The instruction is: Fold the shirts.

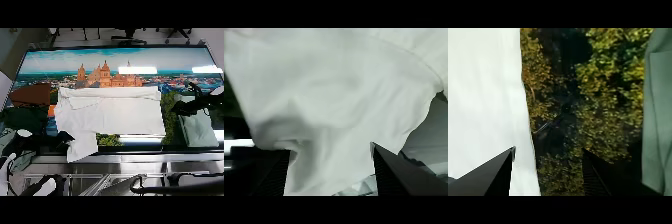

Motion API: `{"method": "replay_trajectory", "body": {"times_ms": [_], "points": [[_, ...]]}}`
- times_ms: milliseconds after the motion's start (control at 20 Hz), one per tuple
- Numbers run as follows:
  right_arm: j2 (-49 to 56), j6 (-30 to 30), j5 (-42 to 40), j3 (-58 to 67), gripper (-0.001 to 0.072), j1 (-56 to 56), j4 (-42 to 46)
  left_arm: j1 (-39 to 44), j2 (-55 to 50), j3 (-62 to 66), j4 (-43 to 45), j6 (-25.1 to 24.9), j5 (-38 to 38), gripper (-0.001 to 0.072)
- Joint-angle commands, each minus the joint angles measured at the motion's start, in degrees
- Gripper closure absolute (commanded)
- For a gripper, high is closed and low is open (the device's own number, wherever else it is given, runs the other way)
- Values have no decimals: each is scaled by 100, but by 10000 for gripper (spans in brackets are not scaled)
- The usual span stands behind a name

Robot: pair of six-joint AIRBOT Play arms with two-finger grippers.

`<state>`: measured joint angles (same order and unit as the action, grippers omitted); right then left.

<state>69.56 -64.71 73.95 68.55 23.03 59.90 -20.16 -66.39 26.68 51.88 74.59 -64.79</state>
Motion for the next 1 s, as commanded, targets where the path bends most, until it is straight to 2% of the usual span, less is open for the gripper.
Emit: {"method": "replay_trajectory", "body": {"times_ms": [0,100,200,350,550,700,800,950], "points": [[20,-63,74,-2,233,229,-13,0,-321,428,-39,-262,-387,116],[22,-66,118,-2,233,317,-9,0,-170,660,20,-256,-826,115],[22,-66,201,-9,233,352,42,0,197,688,649,13,-1099,115],[26,-70,201,-96,233,352,46,-87,800,511,1652,415,-1084,115],[59,-68,61,-380,233,354,48,-466,1062,470,1558,413,-686,115],[59,-63,-42,-612,233,352,31,-570,566,472,1532,385,-481,115],[59,-66,17,-680,233,352,28,-538,120,472,1058,68,-236,115],[59,-50,195,-748,233,337,-168,-535,-527,472,-323,-804,-192,116]]}}
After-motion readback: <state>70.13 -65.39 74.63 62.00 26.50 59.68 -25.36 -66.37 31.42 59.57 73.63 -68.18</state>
